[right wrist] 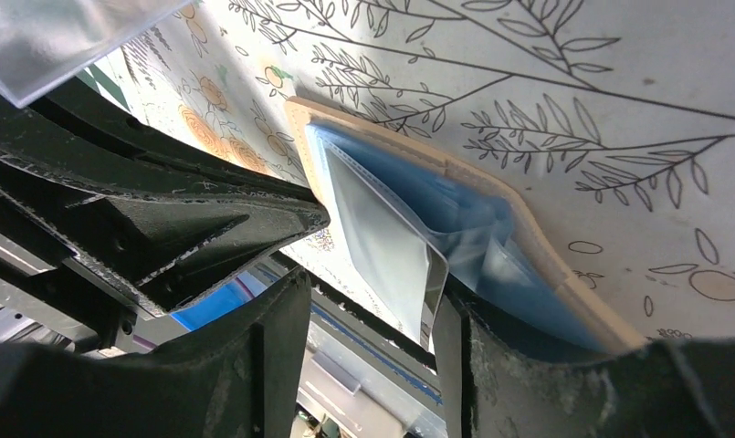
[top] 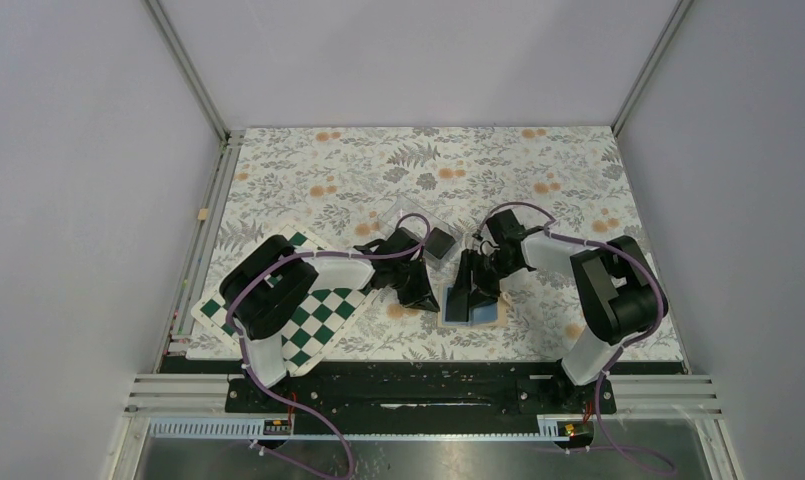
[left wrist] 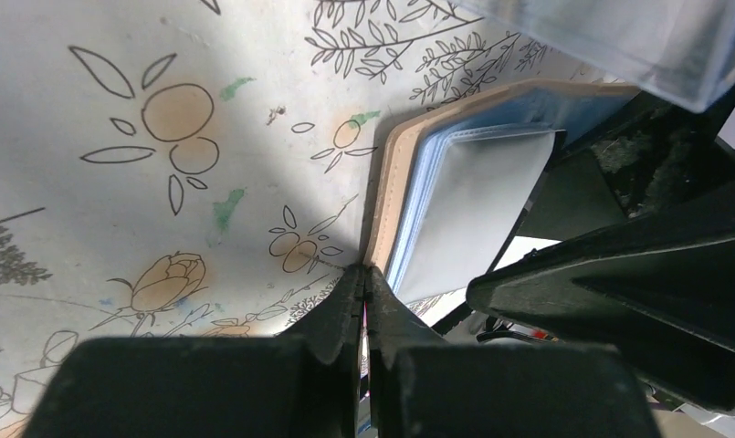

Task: Put the credit cards into the card holder
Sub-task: Insert the credit card into the card holder, then pick up the credit card from the storage box.

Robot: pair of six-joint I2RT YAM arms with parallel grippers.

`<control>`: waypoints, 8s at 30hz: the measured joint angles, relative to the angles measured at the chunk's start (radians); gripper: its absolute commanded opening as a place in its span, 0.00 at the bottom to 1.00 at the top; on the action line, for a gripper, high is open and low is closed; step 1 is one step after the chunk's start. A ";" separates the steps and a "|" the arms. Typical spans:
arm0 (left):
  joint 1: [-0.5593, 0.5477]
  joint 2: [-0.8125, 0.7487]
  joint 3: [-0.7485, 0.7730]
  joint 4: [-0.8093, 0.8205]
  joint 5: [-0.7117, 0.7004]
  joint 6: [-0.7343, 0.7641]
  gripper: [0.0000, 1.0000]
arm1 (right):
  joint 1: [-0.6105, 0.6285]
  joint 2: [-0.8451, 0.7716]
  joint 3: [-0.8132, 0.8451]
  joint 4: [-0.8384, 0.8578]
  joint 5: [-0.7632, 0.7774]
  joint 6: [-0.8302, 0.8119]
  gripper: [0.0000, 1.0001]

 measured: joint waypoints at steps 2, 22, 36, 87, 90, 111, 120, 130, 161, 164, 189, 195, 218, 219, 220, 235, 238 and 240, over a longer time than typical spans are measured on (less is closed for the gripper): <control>0.000 0.000 0.000 -0.002 0.000 0.000 0.01 | 0.001 0.006 0.003 0.000 -0.008 0.000 0.58; -0.010 -0.084 0.079 -0.174 -0.085 0.102 0.39 | 0.022 -0.070 0.063 -0.188 0.095 -0.126 0.78; -0.010 -0.033 0.085 -0.052 -0.012 0.081 0.37 | 0.024 -0.037 0.070 -0.233 0.173 -0.162 0.22; -0.056 0.040 0.120 0.060 0.048 0.052 0.21 | 0.024 0.032 0.077 -0.250 0.211 -0.169 0.00; -0.061 0.040 0.136 0.061 0.058 0.052 0.30 | 0.024 0.032 0.077 -0.250 0.209 -0.169 0.00; -0.079 0.093 0.261 -0.201 -0.060 0.135 0.36 | 0.024 0.034 0.078 -0.251 0.209 -0.169 0.00; -0.084 0.097 0.266 -0.172 -0.055 0.130 0.25 | 0.024 0.035 0.078 -0.260 0.209 -0.170 0.00; -0.087 0.082 0.264 -0.099 -0.006 0.113 0.24 | 0.024 0.035 0.079 -0.289 0.209 -0.170 0.00; -0.142 0.089 0.563 -0.593 -0.266 0.210 0.00 | -0.115 -0.257 0.092 -0.301 0.242 -0.169 0.02; -0.167 0.120 0.644 -0.675 -0.317 0.213 0.00 | -0.128 -0.263 0.092 -0.303 0.242 -0.170 0.03; -0.240 0.273 0.677 -0.474 -0.128 0.172 0.55 | -0.202 -0.269 0.087 -0.311 0.240 -0.192 0.04; -0.183 0.117 0.484 -0.320 -0.066 0.184 0.56 | -0.201 -0.268 0.087 -0.310 0.228 -0.184 0.19; 0.188 0.276 0.806 -0.555 -0.156 0.492 0.43 | -0.053 0.118 0.409 -0.134 0.135 -0.002 0.55; 0.188 0.296 0.820 -0.576 -0.166 0.499 0.42 | -0.053 0.132 0.415 -0.134 0.135 -0.001 0.54; 0.188 0.310 0.832 -0.588 -0.174 0.504 0.41 | -0.053 0.144 0.421 -0.134 0.135 0.001 0.52; 0.189 0.426 0.928 -0.664 -0.169 0.550 0.48 | -0.042 0.209 0.487 -0.146 0.135 0.004 0.39; 0.189 0.438 0.928 -0.657 -0.106 0.545 0.47 | -0.042 0.213 0.496 -0.151 0.135 0.003 0.37; 0.189 0.439 0.923 -0.641 -0.056 0.535 0.46 | -0.042 0.213 0.499 -0.158 0.136 0.001 0.36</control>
